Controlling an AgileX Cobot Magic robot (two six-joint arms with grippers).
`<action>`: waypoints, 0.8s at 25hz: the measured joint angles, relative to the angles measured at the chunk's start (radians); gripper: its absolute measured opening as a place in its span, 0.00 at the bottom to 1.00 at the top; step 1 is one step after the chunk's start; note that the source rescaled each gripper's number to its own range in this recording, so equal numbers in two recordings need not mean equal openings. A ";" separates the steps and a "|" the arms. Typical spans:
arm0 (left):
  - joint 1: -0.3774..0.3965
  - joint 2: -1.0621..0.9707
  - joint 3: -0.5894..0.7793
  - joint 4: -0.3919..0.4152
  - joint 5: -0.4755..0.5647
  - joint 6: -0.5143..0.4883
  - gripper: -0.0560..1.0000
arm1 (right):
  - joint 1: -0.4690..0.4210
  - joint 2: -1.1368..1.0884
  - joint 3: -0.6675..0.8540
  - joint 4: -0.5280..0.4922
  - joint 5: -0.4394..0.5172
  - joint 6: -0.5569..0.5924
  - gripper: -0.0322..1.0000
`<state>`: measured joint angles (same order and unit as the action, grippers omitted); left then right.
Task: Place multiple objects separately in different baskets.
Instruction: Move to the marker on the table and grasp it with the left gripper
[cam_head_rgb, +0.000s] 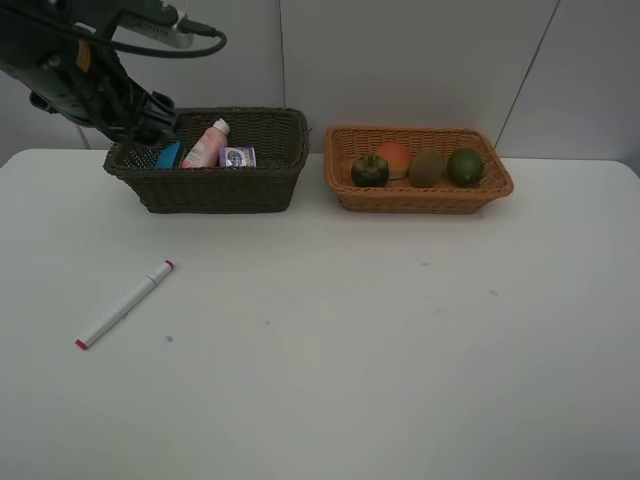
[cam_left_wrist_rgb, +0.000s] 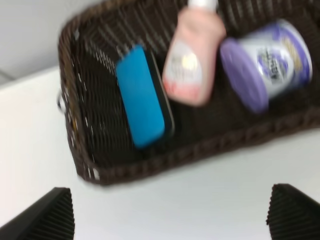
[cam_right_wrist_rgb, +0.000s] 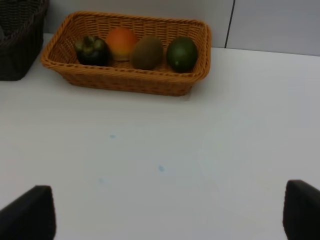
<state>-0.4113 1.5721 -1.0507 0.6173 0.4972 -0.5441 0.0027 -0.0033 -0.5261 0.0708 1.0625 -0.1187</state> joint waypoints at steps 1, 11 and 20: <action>0.000 -0.010 0.023 -0.015 0.001 0.008 0.98 | 0.000 0.000 0.000 0.000 0.000 0.000 0.99; 0.000 -0.015 0.128 -0.192 0.088 0.187 0.98 | 0.000 0.000 0.000 0.000 0.000 0.000 0.99; 0.000 0.116 0.129 -0.319 0.152 0.385 0.98 | 0.000 0.000 0.000 0.000 0.000 0.000 0.99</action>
<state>-0.4113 1.6879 -0.9216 0.2978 0.6489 -0.1590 0.0027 -0.0033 -0.5261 0.0708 1.0625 -0.1187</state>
